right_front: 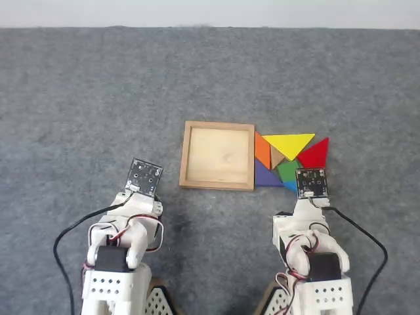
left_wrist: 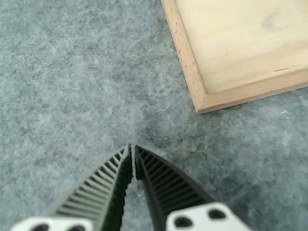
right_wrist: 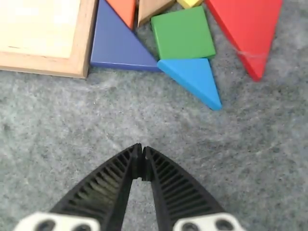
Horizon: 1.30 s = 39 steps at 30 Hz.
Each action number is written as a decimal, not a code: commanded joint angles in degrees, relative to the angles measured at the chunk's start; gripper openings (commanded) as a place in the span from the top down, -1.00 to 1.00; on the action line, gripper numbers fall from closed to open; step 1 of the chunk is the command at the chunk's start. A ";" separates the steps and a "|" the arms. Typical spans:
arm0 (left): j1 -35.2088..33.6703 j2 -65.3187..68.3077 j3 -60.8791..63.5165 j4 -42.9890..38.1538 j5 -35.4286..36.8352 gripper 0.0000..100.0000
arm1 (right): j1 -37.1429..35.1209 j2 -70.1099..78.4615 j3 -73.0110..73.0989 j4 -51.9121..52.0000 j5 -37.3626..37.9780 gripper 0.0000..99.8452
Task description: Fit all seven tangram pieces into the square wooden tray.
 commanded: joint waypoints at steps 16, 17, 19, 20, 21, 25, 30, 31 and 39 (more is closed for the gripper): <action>-0.18 -0.70 -0.40 0.26 0.44 0.97 | -0.31 -1.19 0.62 2.24 0.35 0.98; -0.18 -0.70 -0.40 0.26 0.44 0.97 | -0.31 -1.19 0.62 2.24 0.35 0.98; -0.18 -0.70 -0.40 0.26 0.44 0.97 | -0.31 -1.19 0.62 2.24 0.35 0.98; -0.18 -0.70 -0.40 0.26 0.44 0.97 | -0.31 -1.19 0.62 2.24 0.35 0.98; -0.18 -0.70 -0.40 0.26 0.44 0.97 | -0.22 -1.19 0.62 2.24 0.35 0.98; -0.18 -0.70 -0.40 0.26 0.44 0.97 | -0.31 -1.19 0.62 2.24 0.35 0.98; -0.18 -0.70 -0.40 0.26 0.44 0.97 | -0.13 -1.19 0.62 2.24 0.53 0.98; -0.18 -0.70 -0.40 0.26 0.44 0.97 | -0.04 -1.19 0.62 2.24 0.53 0.98; -0.18 -0.70 -0.40 0.26 0.44 0.97 | -0.13 -1.19 0.62 1.45 0.62 0.97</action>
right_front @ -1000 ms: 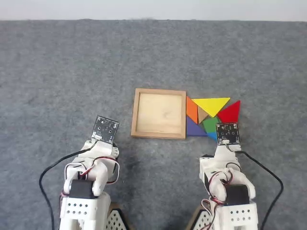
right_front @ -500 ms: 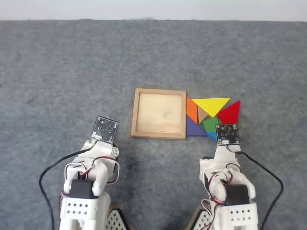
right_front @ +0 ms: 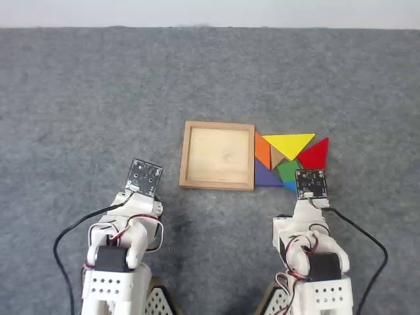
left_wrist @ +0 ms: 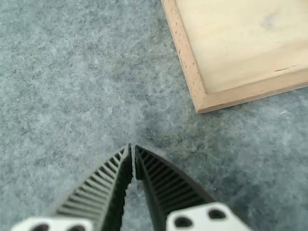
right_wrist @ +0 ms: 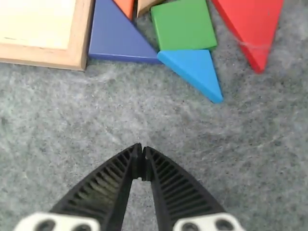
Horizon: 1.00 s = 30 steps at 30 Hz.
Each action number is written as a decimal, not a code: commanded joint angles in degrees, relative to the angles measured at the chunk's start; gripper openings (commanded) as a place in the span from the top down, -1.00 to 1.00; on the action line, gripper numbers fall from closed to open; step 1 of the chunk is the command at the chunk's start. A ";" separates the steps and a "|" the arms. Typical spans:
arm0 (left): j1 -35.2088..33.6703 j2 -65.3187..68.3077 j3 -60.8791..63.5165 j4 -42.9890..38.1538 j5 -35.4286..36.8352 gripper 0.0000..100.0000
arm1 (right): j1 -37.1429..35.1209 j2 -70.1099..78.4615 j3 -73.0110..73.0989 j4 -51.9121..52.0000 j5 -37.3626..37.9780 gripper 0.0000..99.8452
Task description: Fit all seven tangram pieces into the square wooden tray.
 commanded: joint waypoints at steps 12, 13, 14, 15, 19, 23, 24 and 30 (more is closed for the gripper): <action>-0.26 -0.70 -0.40 0.26 0.44 0.97 | 6.64 -1.19 0.09 -10.68 15.74 0.97; -0.18 -0.70 -0.40 0.26 0.44 0.97 | 7.87 -1.27 -0.26 -13.05 21.01 0.97; -0.18 -0.70 -0.40 0.26 0.44 0.97 | 9.27 -1.27 -1.05 -15.25 26.64 0.97; -0.18 -0.70 -0.40 0.26 0.44 0.97 | 11.03 -1.19 -1.76 -16.75 31.82 0.98; -0.18 -0.70 -0.40 0.26 0.44 0.97 | 15.43 -1.10 -7.03 -18.42 39.03 0.98; -0.18 -0.70 -0.40 0.26 0.44 0.97 | 16.75 -0.92 -14.77 -14.90 37.98 0.97; -0.18 -0.70 -0.40 0.26 0.44 0.97 | 16.84 -0.66 -16.53 -14.20 37.80 0.97; -0.18 -0.70 -0.40 0.26 0.44 0.97 | 16.57 14.90 -27.78 -13.23 37.63 0.97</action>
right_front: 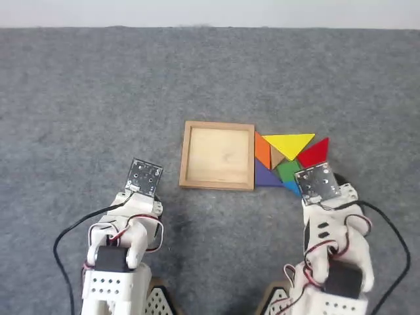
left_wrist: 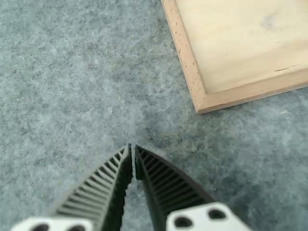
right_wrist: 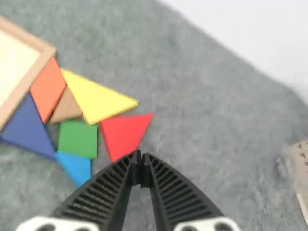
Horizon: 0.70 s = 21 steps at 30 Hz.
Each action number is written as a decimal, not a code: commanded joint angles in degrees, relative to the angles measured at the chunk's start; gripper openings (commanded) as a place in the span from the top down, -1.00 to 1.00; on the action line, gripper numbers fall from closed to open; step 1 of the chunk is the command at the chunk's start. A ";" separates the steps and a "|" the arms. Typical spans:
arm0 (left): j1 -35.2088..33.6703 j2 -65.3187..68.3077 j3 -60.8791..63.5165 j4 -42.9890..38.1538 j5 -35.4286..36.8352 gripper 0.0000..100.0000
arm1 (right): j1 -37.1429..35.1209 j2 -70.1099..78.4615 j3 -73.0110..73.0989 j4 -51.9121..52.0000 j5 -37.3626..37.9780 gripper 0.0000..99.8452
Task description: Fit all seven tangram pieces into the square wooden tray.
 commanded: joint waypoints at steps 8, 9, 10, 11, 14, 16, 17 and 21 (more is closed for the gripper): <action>-0.18 -0.70 -0.40 0.26 0.44 0.97 | -0.84 53.23 -32.70 1.19 0.26 0.97; -0.18 -0.70 -0.40 0.26 0.44 0.97 | -1.45 58.68 -35.52 1.71 -0.35 0.97; -0.18 -0.70 -0.40 0.26 0.44 0.97 | -2.33 63.69 -38.42 2.07 -1.93 0.97; -0.18 -0.70 -0.40 0.26 0.44 0.97 | -3.21 68.79 -41.23 2.15 -3.96 0.94; -0.18 -0.70 -0.40 0.26 0.44 0.97 | -5.85 82.07 -49.49 3.74 -10.55 0.75; -0.18 -0.70 -0.40 0.26 0.44 0.97 | -7.69 89.71 -54.33 4.26 -14.42 0.61; -0.18 -0.70 -0.40 0.26 0.44 0.97 | -8.40 92.88 -56.53 4.44 -16.09 0.55; -0.18 -0.70 -0.40 0.26 0.44 0.97 | -9.36 102.55 -62.95 4.26 -24.70 0.46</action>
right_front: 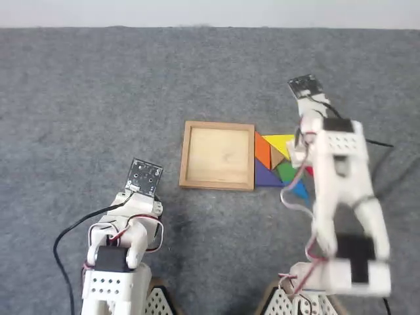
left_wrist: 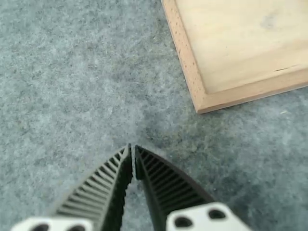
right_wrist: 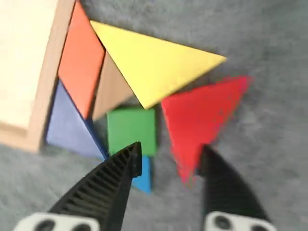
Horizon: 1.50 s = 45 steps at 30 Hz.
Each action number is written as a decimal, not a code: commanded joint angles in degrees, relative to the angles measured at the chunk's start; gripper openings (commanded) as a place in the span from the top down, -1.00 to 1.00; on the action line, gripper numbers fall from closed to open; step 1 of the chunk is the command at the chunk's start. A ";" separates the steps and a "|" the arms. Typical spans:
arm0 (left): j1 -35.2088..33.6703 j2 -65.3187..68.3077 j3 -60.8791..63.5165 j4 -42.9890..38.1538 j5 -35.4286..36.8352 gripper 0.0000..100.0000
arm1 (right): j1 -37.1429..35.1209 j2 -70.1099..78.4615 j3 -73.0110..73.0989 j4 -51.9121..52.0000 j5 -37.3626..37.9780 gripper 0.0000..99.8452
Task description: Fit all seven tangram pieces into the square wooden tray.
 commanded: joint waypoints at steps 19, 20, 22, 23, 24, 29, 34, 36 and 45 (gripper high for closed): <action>-0.18 -0.70 -0.40 0.26 0.44 0.97 | 3.82 18.68 -13.63 -4.35 -15.47 0.32; -0.18 -0.70 -0.40 0.26 0.44 0.97 | 3.74 18.95 -13.63 -4.70 -15.47 0.32; -0.18 -0.70 -0.40 0.26 0.44 0.97 | 3.47 19.30 -13.63 -4.88 -15.91 0.32; -0.18 -0.70 -0.40 0.26 0.44 0.97 | 3.21 19.38 -13.54 -4.88 -15.91 0.32; -0.18 -0.70 -0.40 0.26 0.44 0.97 | 2.86 19.56 -13.54 -4.79 -15.91 0.32; -0.18 -0.70 -0.40 0.26 0.44 0.97 | 1.71 22.46 -15.12 -4.79 -15.91 0.45; -0.18 -0.70 -0.40 0.26 0.44 0.97 | 1.45 25.63 -19.87 -4.35 -23.38 0.68; -0.18 -0.70 -0.40 0.26 0.44 0.97 | 1.89 26.51 -20.22 -4.18 -27.08 0.70; -0.18 -0.70 -0.40 0.26 0.44 0.97 | 2.77 26.51 -21.98 1.98 -23.65 0.51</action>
